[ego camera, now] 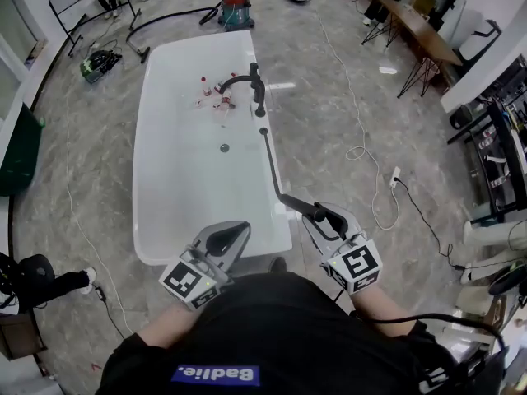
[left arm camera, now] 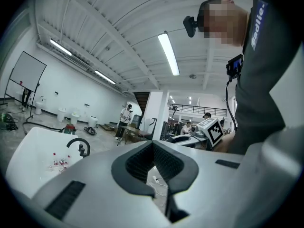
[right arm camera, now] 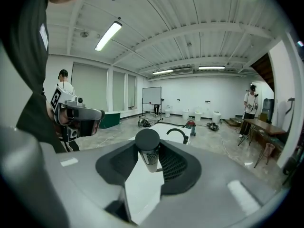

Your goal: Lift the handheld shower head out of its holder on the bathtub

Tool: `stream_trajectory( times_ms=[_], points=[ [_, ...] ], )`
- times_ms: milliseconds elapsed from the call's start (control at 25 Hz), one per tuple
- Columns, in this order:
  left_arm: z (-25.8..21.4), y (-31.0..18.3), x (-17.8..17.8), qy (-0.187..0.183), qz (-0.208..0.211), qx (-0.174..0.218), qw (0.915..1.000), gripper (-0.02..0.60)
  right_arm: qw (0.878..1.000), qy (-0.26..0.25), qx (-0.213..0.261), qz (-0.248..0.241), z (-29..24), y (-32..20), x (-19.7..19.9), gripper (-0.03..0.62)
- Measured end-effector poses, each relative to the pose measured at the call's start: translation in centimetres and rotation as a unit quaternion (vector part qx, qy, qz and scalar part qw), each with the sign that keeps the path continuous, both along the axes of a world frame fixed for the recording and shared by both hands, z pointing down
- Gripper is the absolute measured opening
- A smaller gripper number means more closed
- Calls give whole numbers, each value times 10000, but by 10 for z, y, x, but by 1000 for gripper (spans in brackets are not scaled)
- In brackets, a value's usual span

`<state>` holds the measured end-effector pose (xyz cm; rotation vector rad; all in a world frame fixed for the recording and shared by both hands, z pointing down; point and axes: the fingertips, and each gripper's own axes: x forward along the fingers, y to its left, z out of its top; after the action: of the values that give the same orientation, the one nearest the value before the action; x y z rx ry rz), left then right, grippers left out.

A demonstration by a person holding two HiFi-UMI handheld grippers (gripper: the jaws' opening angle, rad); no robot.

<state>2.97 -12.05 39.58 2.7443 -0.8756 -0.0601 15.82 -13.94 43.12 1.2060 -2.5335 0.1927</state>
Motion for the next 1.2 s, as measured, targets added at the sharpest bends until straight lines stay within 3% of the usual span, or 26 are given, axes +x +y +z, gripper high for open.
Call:
stream_trajectory(
  times_ms=[1200],
  points=[
    [-3, 12, 5, -61, -10, 14, 10000, -9, 9999, -67, -116, -90, 4, 16, -7, 132]
  ],
)
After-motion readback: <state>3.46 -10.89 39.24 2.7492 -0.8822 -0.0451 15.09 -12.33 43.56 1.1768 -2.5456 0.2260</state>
